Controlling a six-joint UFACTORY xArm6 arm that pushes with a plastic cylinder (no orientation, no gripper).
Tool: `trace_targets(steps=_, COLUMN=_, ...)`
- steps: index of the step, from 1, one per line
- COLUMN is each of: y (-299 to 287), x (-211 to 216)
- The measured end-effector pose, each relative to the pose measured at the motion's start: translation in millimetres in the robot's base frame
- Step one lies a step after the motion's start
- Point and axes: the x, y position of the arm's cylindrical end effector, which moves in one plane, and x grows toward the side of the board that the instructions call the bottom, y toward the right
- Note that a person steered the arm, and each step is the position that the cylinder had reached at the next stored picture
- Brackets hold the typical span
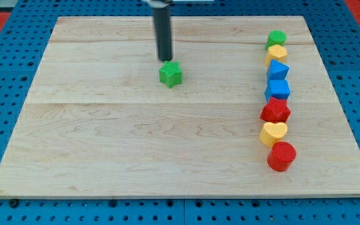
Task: Slide green circle towards top center
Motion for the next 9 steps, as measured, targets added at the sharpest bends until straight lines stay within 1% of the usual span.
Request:
trace_targets(steps=2, y=154.8, x=-73.8)
trace_targets(steps=3, y=204.6, x=-97.3)
trace_targets(steps=4, y=275.7, x=-105.8)
trace_targets(steps=5, y=325.7, x=-69.4)
trace_targets(steps=6, y=317.4, x=-25.9)
trace_targets(steps=7, y=274.8, x=-14.4)
trace_targets(steps=8, y=218.7, x=-18.5)
trace_targets(steps=9, y=189.0, x=-25.1)
